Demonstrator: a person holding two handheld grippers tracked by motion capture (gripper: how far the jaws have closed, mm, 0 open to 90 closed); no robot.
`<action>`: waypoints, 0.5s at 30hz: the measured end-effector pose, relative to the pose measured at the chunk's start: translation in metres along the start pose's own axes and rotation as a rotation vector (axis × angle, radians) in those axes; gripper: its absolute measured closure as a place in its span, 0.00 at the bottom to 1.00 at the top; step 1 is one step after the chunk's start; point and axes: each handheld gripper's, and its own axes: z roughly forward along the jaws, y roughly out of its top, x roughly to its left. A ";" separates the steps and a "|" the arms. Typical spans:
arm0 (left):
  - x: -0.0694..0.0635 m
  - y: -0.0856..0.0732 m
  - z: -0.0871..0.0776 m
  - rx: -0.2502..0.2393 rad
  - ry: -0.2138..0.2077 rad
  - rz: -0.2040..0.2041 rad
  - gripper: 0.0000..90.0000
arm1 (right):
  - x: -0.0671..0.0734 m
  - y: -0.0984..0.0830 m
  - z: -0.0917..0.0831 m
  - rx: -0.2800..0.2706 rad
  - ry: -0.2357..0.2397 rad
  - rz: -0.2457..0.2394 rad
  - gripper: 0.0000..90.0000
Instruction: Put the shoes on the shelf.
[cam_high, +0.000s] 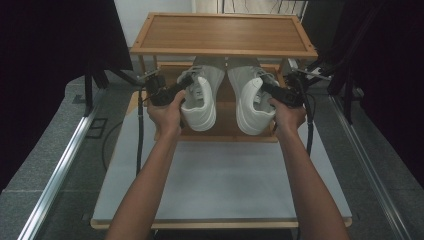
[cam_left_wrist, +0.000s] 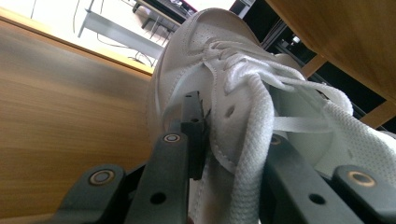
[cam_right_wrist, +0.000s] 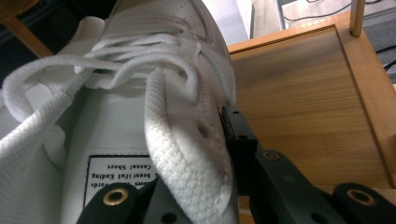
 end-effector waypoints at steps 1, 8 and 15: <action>0.000 0.000 0.002 -0.002 0.001 -0.002 0.89 | 0.000 0.000 0.002 -0.004 -0.003 0.013 0.93; -0.001 0.004 0.009 -0.037 0.026 -0.014 0.89 | -0.004 -0.002 0.011 -0.017 -0.036 0.050 0.93; 0.000 0.002 0.015 -0.068 0.044 -0.040 0.88 | -0.004 0.001 0.013 -0.047 -0.029 0.108 0.92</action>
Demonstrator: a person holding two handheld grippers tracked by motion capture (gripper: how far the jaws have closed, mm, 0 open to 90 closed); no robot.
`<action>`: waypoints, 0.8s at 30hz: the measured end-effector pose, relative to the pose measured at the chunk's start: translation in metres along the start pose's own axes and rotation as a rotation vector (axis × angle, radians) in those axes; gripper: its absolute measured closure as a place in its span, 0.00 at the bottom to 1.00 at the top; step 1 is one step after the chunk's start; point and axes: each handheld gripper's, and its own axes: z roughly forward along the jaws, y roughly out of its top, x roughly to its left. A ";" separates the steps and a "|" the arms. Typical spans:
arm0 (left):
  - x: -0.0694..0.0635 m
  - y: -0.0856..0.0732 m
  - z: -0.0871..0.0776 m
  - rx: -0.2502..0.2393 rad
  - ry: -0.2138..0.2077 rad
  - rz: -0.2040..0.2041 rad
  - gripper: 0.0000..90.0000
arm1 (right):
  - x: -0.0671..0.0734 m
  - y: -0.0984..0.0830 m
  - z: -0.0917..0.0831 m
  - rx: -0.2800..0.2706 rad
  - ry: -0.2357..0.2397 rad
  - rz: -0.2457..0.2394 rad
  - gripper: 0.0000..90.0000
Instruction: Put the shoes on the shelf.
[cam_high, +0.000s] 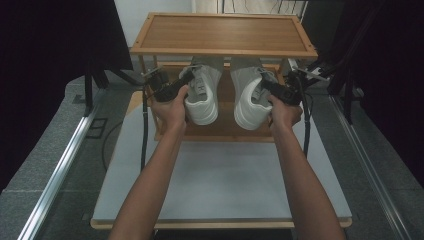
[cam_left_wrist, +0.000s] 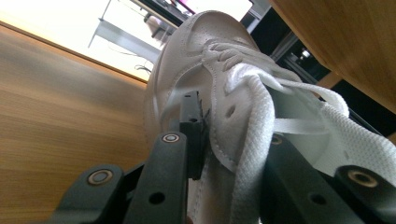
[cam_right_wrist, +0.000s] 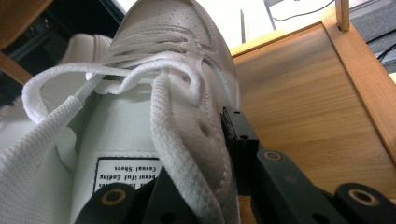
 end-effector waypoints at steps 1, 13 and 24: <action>0.000 -0.001 0.001 -0.004 0.004 -0.001 0.88 | 0.001 0.000 0.001 -0.002 -0.003 0.004 0.92; -0.009 -0.008 0.018 0.006 -0.023 -0.024 0.70 | 0.020 -0.008 0.018 -0.065 0.028 0.102 0.74; -0.001 -0.003 0.021 0.019 -0.110 -0.108 0.49 | 0.023 -0.005 0.022 -0.052 0.160 0.087 0.44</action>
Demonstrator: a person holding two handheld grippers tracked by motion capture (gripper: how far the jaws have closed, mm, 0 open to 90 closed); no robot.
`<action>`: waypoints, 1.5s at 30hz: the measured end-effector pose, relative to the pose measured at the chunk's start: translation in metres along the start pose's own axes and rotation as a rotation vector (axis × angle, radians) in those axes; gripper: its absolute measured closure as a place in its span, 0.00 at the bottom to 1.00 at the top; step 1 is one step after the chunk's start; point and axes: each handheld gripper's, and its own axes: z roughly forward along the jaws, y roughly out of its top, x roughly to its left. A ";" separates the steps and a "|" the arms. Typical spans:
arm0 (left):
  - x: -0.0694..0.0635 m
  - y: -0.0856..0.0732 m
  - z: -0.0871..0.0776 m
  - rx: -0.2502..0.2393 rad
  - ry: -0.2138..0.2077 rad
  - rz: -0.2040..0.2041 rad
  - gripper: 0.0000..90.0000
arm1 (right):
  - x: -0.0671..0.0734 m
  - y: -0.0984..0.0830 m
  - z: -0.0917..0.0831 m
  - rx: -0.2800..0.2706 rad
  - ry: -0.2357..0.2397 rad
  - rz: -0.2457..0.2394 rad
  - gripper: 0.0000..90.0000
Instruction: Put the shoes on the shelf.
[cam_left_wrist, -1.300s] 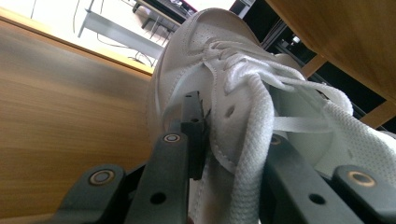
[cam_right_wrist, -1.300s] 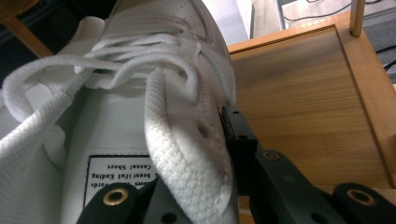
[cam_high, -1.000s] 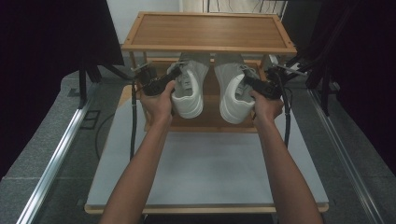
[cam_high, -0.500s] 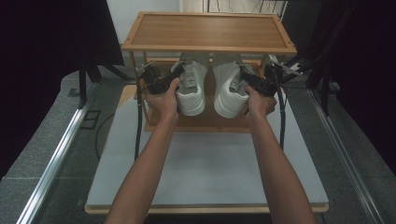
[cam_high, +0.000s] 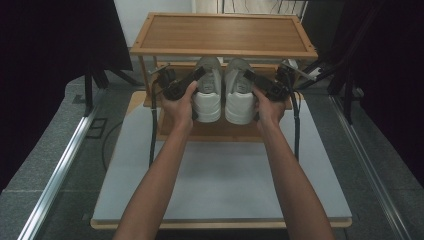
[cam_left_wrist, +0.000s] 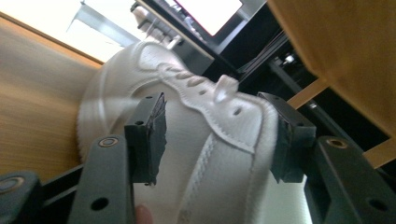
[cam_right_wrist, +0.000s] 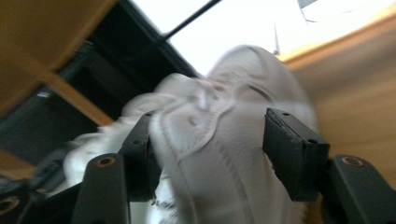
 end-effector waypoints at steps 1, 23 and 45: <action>-0.001 0.000 -0.001 -0.001 -0.007 0.000 0.48 | 0.001 0.001 -0.002 -0.001 0.025 -0.014 0.44; -0.011 -0.011 -0.056 0.090 -0.006 0.241 0.66 | 0.014 -0.008 -0.056 0.044 0.011 -0.316 0.68; -0.035 -0.037 -0.084 0.241 -0.092 0.458 0.92 | 0.023 -0.050 -0.083 0.179 0.074 -0.587 0.98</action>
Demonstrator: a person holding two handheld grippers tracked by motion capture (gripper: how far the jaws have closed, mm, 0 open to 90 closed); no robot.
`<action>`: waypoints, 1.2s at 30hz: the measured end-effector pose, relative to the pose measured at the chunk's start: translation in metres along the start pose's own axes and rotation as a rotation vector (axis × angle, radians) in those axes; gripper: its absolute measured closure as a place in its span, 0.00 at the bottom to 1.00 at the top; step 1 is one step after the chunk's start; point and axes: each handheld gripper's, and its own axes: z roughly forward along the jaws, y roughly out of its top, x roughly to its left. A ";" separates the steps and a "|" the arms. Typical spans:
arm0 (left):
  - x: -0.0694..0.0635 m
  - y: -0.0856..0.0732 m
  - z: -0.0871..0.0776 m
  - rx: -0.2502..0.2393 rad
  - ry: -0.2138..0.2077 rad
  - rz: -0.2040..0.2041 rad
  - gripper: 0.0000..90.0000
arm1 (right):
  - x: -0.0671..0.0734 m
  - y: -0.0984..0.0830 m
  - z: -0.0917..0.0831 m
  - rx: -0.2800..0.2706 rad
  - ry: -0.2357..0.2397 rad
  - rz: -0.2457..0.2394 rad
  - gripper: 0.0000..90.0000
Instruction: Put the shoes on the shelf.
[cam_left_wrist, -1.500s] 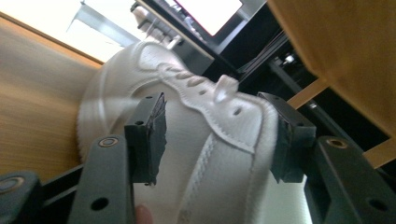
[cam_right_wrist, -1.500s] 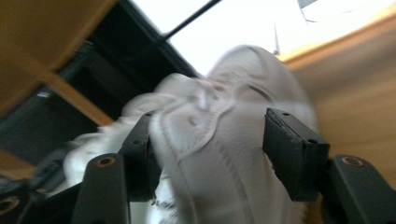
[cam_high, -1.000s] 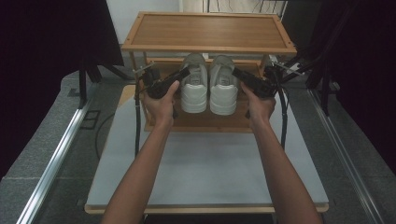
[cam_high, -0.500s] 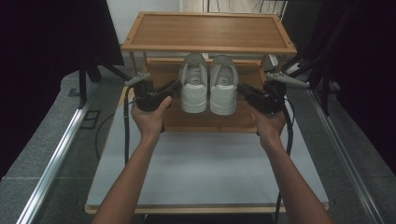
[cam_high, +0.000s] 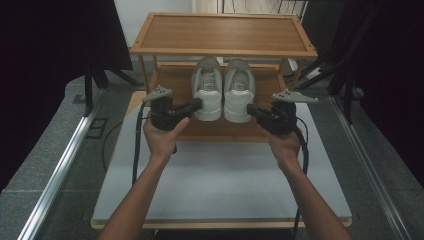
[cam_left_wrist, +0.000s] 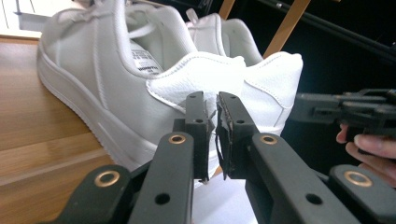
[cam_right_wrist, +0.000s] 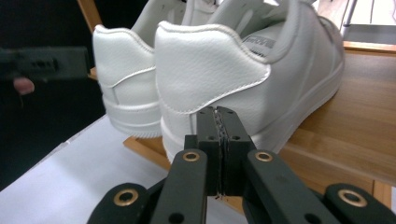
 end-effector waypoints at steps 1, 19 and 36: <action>0.000 -0.001 0.001 -0.007 0.000 -0.001 0.92 | 0.000 0.001 0.000 -0.004 -0.010 0.006 0.99; -0.001 -0.003 0.001 0.001 0.007 0.007 0.93 | 0.015 -0.010 0.013 0.026 0.062 -0.046 1.00; -0.005 -0.007 0.004 -0.006 0.036 0.058 0.94 | 0.009 -0.009 0.023 0.008 0.071 -0.019 0.99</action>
